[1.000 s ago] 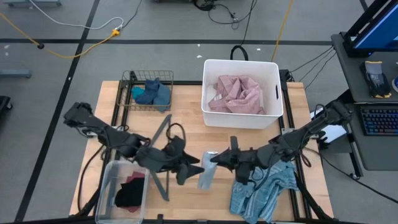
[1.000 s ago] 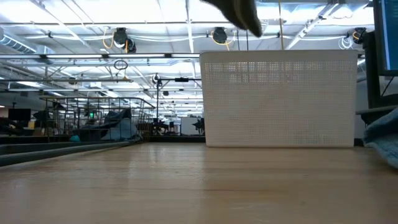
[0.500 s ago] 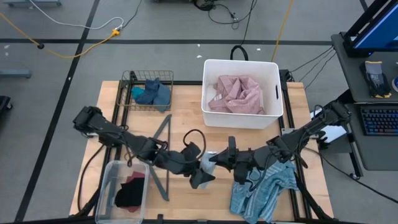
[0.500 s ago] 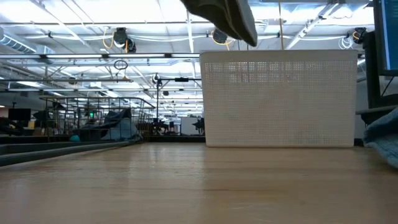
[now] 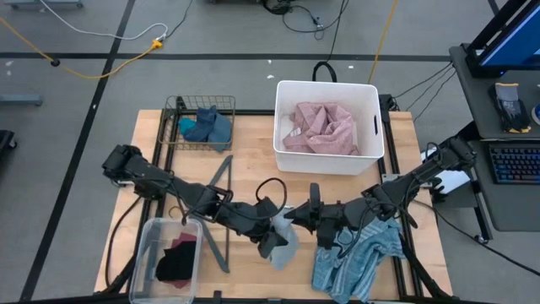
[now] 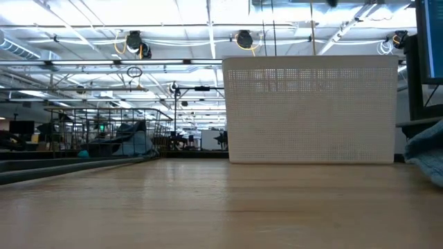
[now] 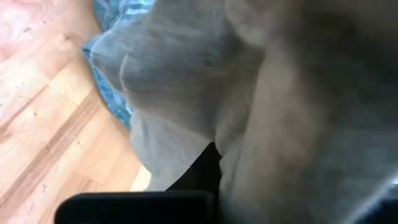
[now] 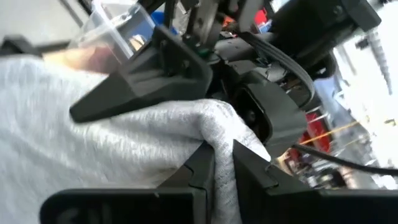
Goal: Pick & Place Cloths
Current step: Put the gray boxers in the transparent bin
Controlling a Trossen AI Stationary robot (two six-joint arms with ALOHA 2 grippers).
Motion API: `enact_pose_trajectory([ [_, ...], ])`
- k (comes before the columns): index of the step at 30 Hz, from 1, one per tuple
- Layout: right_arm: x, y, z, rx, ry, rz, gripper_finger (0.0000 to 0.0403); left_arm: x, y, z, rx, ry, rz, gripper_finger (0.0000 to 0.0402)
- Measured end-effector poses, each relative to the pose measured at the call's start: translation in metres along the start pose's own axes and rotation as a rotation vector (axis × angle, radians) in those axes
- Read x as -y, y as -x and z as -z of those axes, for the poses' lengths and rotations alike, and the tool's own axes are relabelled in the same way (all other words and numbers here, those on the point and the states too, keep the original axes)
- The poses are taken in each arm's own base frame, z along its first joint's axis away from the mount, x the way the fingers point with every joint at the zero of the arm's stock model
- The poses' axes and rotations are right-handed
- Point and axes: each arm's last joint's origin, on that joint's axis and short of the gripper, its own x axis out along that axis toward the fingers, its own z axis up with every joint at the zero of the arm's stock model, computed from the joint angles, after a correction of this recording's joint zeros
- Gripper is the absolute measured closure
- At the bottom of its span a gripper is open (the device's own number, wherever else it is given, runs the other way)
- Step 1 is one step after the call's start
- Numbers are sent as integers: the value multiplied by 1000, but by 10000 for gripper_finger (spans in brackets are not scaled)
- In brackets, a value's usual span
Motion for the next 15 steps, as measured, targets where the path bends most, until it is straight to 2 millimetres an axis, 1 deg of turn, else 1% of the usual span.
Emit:
enact_pose_trajectory([
  [4, 1, 0, 0, -11, -148, 20, 352, -1, 0, 1, -22, 8, -4, 396],
  [8, 0, 0, 0, -13, -243, 16, 325, -7, 3, 8, -88, 60, -80, 398],
  [11, 1, 1, 0, -14, -284, 20, 302, -11, 13, 15, -141, 106, -168, 399],
  [15, -1, 1, 2, -33, -315, 9, 267, -10, 35, 24, -169, 166, -270, 400],
])
